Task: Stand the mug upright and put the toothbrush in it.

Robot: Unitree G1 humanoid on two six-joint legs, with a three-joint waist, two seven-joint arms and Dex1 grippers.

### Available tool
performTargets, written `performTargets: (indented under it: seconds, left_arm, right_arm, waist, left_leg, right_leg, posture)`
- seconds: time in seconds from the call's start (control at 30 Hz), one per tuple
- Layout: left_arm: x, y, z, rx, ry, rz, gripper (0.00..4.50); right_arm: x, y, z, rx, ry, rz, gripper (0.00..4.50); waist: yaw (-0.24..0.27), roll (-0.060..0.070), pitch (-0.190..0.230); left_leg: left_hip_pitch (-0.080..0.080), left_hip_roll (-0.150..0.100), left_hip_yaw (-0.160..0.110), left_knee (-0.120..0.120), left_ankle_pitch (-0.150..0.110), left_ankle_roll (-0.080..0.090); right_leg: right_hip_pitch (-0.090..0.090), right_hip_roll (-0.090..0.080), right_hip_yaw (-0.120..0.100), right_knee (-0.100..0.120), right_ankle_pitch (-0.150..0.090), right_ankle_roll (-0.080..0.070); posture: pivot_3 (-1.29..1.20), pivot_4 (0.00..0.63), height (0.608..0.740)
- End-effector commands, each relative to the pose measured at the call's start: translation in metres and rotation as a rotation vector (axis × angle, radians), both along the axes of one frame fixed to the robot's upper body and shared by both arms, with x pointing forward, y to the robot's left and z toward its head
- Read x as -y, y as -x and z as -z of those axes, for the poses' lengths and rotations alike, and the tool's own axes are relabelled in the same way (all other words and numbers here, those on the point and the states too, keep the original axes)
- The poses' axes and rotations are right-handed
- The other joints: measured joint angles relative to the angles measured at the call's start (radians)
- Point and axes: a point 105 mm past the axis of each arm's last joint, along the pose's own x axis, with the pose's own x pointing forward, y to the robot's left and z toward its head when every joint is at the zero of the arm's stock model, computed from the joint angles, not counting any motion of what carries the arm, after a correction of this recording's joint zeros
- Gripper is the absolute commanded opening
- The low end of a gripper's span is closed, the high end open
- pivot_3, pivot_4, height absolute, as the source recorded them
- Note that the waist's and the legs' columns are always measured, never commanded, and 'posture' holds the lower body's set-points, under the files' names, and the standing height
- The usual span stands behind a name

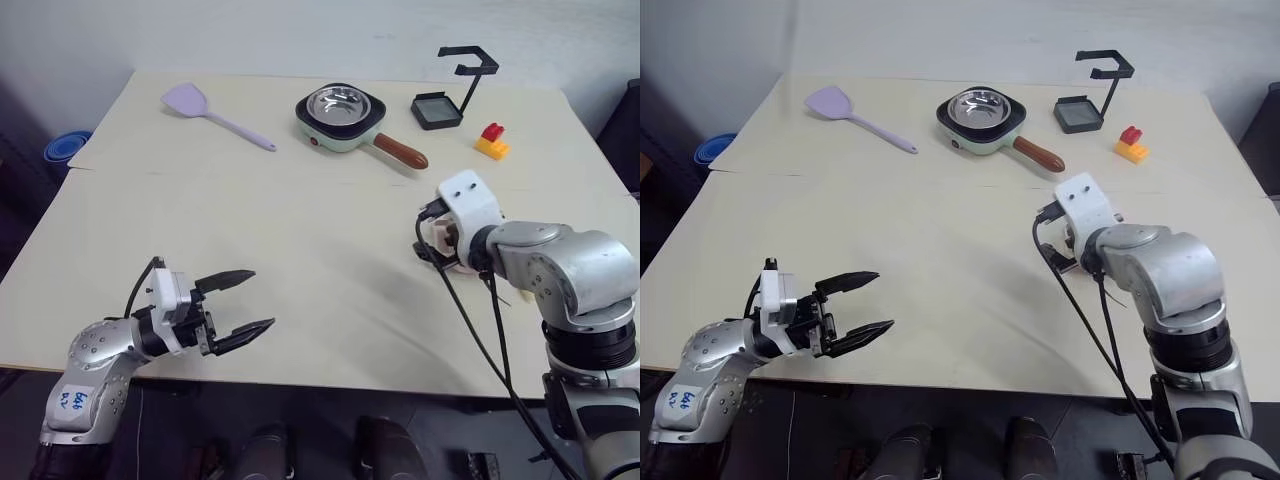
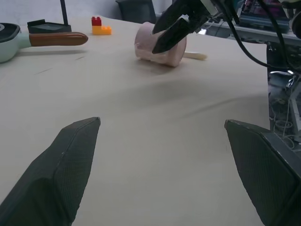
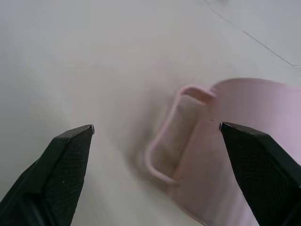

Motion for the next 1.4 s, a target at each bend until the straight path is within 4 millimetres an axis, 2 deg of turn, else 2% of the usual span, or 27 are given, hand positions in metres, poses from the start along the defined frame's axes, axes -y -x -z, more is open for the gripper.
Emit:
performTargets:
  seconds: [0.03,0.1,0.27,0.57,0.67,0.87,0.97,1.03,1.07,1.17,1.23,1.3,1.4]
  left_arm:
    - [0.008,-0.002,-0.002,0.017,0.008,0.031,4.5]
    - [0.009,-0.003,-0.002,0.022,0.01,0.036,4.5]
    - [0.009,-0.007,-0.002,0.028,0.008,0.035,4.5]
    - [0.009,-0.01,-0.001,0.032,0.006,0.029,4.5]
    - [0.008,-0.011,0.0,0.032,0.003,0.027,4.5]
    - [0.006,-0.011,0.001,0.033,-0.002,0.021,4.5]
    - [0.004,-0.011,0.001,0.036,-0.002,0.014,4.5]
    - [0.004,-0.009,0.002,0.016,-0.002,0.022,4.5]
    - [0.004,-0.009,0.002,0.016,-0.001,0.023,4.5]
    - [0.002,-0.01,-0.005,0.029,0.038,0.004,4.5]
    - [0.0,-0.01,-0.012,0.039,0.067,-0.012,4.5]
    - [-0.002,-0.012,-0.019,0.047,0.092,-0.024,4.5]
    - [-0.006,-0.016,-0.034,0.07,0.143,-0.051,4.5]
  right_arm:
    - [0.009,-0.001,0.017,-0.028,-0.026,0.078,4.47]
    - [0.007,-0.002,0.027,-0.051,-0.031,0.085,4.47]
    - [-0.004,-0.005,0.032,-0.058,-0.042,0.075,4.47]
    - [0.009,-0.015,0.039,-0.08,-0.019,0.089,4.47]
    - [0.017,-0.02,0.043,-0.123,-0.058,0.075,3.82]
    - [0.034,-0.031,0.039,-0.151,-0.104,0.057,1.75]
    - [0.038,-0.039,0.038,-0.133,-0.181,0.032,0.76]
    - [0.029,-0.046,0.034,-0.078,-0.31,-0.043,0.13]
    - [0.023,-0.048,0.03,-0.047,-0.36,-0.093,0.01]
    - [-0.014,-0.044,0.008,0.085,-0.501,-0.362,0.01]
    - [-0.049,-0.026,-0.016,0.216,-0.653,-0.613,0.01]
    - [-0.069,-0.012,-0.028,0.31,-0.776,-0.753,0.01]
    - [-0.103,0.0,-0.01,0.339,-0.85,-0.91,0.01]
  waist:
    - [0.001,0.0,0.0]
    - [0.001,0.0,0.0]
    - [0.0,0.0,0.0]
    - [0.001,0.0,0.0]
    - [0.0,0.0,0.0]
    - [0.002,0.0,0.0]
    - [0.0,0.0,0.0]
    - [-0.001,0.0,0.0]
    - [-0.004,-0.001,0.0]
    - [-0.019,-0.001,0.0]
    - [-0.026,0.0,0.0]
    - [-0.027,0.0,0.0]
    - [-0.023,0.0,0.0]
  left_leg:
    - [0.0,0.0,0.0,0.0,0.0,0.0]
    - [0.0,0.0,0.0,0.0,0.0,0.0]
    - [0.0,0.0,0.0,0.0,0.0,0.0]
    - [0.0,-0.001,0.001,0.0,0.0,0.0]
    - [0.0,-0.001,0.001,0.0,0.0,0.0]
    - [0.0,-0.001,0.001,0.0,0.0,0.0]
    - [0.0,-0.001,0.001,0.0,0.0,0.0]
    - [0.0,-0.001,0.001,0.0,0.0,0.0]
    - [0.001,0.0,0.001,0.0,0.0,0.0]
    - [0.001,0.001,0.002,0.0,0.0,0.0]
    - [0.001,0.003,0.002,-0.001,0.0,-0.001]
    - [0.001,0.005,0.002,-0.001,0.0,-0.002]
    - [0.001,0.005,0.002,0.0,0.0,-0.003]
  right_leg:
    - [0.0,0.0,0.0,0.0,0.0,0.0]
    - [0.0,0.0,0.0,0.0,0.0,0.0]
    - [0.0,0.0,0.0,0.0,0.0,0.0]
    - [0.0,0.0,0.0,0.0,0.0,0.0]
    - [0.0,0.0,0.0,0.0,0.0,0.0]
    - [0.0,0.0,0.0,0.0,0.0,0.0]
    - [0.0,0.0,0.0,0.0,0.0,0.0]
    - [0.0,0.0,0.0,0.0,0.0,0.0]
    - [0.0,0.0,0.0,0.0,0.0,0.0]
    - [0.0,0.001,0.0,0.0,0.0,0.0]
    - [0.0,0.003,0.0,0.0,0.0,0.0]
    - [0.0,0.005,0.0,-0.001,0.0,0.0]
    - [0.0,0.006,0.0,-0.001,0.0,0.0]
  posture:
    - [0.0,0.15,0.74]
    - [0.0,0.15,0.74]
    - [0.0,0.15,0.74]
    - [0.0,0.15,0.74]
    - [0.0,0.15,0.74]
    - [0.0,0.15,0.74]
    - [0.0,0.15,0.74]
    - [0.0,0.15,0.74]
    - [0.0,0.15,0.74]
    - [0.0,0.15,0.74]
    - [0.0,0.15,0.74]
    - [0.0,0.15,0.74]
    - [0.0,0.15,0.74]
